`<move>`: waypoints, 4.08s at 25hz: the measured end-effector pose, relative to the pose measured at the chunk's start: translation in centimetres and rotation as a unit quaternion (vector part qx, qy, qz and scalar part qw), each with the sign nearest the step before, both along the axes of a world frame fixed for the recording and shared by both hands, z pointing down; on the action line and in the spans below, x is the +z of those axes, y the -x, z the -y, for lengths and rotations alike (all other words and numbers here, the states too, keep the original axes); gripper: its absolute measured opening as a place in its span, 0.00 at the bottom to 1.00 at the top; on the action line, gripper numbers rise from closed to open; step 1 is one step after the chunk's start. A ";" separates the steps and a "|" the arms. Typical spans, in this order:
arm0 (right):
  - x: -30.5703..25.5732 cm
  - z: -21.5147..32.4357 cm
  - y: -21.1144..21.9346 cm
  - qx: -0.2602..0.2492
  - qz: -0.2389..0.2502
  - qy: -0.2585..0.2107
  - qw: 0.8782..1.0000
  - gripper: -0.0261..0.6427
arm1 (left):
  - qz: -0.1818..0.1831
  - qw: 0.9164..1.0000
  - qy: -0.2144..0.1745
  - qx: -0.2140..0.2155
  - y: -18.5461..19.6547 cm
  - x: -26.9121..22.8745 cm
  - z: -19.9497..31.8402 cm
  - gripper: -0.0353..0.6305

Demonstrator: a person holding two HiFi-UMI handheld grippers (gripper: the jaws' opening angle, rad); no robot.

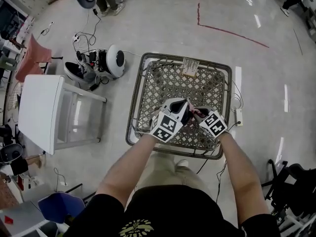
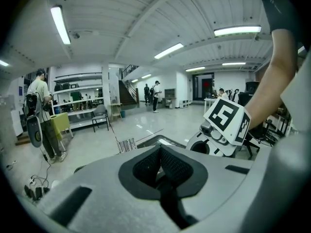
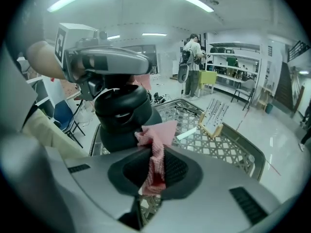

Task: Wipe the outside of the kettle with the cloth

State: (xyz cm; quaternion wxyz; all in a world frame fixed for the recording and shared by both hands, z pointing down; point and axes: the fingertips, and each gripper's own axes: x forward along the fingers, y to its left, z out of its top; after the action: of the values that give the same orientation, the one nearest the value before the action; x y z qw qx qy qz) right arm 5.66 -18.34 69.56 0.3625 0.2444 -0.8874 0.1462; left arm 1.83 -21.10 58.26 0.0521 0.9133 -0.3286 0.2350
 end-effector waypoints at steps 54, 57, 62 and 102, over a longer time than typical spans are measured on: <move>4.3 -6.3 1.8 0.051 0.037 0.061 0.996 0.10 | 0.007 1.000 -0.001 0.009 0.0 0.2 -0.3 0.06; 4.4 -4.7 1.0 0.044 0.020 0.047 0.998 0.10 | 0.008 1.000 -0.001 0.011 0.0 0.2 -0.3 0.06; 4.3 -2.7 0.7 0.003 -0.016 0.029 0.999 0.10 | 0.002 1.000 0.002 0.008 0.3 0.0 -0.3 0.06; 9.9 -9.0 4.4 -0.041 0.007 0.069 0.997 0.10 | -0.006 1.000 0.007 0.016 0.1 -0.2 -0.4 0.06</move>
State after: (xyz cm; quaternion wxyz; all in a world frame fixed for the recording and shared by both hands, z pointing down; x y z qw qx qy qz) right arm 1.29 -9.36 79.46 0.3776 0.1812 -0.8870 0.1943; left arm 1.68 -20.74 58.10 0.0567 0.9192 -0.3122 0.2330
